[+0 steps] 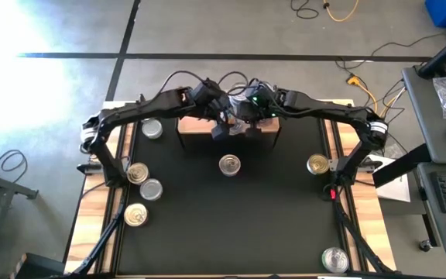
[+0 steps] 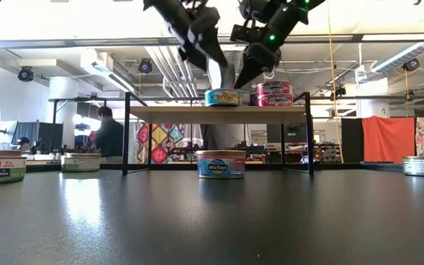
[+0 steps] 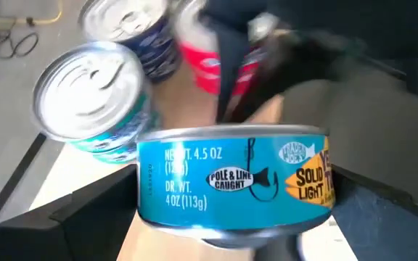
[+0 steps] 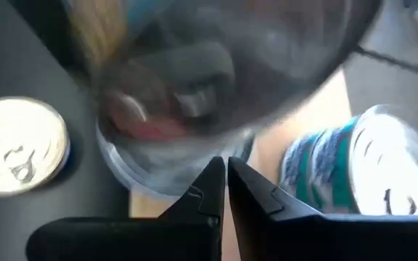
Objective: Stack canned seafood by type on shelf
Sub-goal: Stack the yellow blue tuna can on top of the other yellow tuna can on the shelf
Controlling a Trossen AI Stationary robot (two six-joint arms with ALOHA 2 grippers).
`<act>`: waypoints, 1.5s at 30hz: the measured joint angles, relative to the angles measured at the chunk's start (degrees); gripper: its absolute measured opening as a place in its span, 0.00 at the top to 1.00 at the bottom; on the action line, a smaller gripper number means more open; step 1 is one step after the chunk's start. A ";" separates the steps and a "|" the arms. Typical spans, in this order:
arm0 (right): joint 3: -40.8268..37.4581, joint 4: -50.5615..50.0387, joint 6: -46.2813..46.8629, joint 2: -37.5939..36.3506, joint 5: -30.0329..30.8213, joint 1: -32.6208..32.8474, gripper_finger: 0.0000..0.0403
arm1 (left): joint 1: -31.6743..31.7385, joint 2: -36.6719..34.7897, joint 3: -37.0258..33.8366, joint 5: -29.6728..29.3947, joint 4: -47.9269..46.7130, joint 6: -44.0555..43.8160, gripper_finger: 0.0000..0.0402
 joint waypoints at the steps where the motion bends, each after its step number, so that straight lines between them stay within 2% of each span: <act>1: -0.02 0.29 0.21 -0.02 -0.05 -0.02 0.97 | -0.68 -0.76 -0.40 0.05 0.27 -0.06 0.00; 7: -0.22 0.11 0.39 -0.02 -0.37 -0.02 0.97 | -4.64 -5.83 -6.99 0.11 8.49 0.61 0.00; 17: 0.10 -0.04 0.94 -0.02 -0.60 0.11 0.97 | -5.78 -16.79 -25.81 -0.21 28.21 -0.61 0.00; 24: 4.45 -1.14 1.34 -0.02 -0.62 0.20 0.97 | -5.37 -18.76 -36.12 -5.35 37.02 -1.57 0.00; 28: 10.17 -6.38 2.42 -0.02 -0.72 0.20 0.97 | -3.11 -17.53 -36.90 -6.08 37.44 -2.67 0.00; 33: 17.12 -18.12 9.37 -0.19 -1.13 0.71 0.97 | 1.41 -15.89 -36.32 -7.26 37.32 -2.68 0.00; 36: 18.71 -22.70 8.96 -0.19 -1.23 1.39 0.97 | 3.19 -15.84 -36.16 -2.96 38.02 -2.68 0.00; 39: 18.48 -23.19 8.91 -0.19 -1.23 1.92 0.97 | 3.13 -15.82 -35.71 0.51 38.81 -2.69 0.00; 45: 14.95 -18.15 8.07 -0.17 -1.23 3.35 0.97 | 2.25 -14.04 -36.29 0.44 39.25 -3.97 0.00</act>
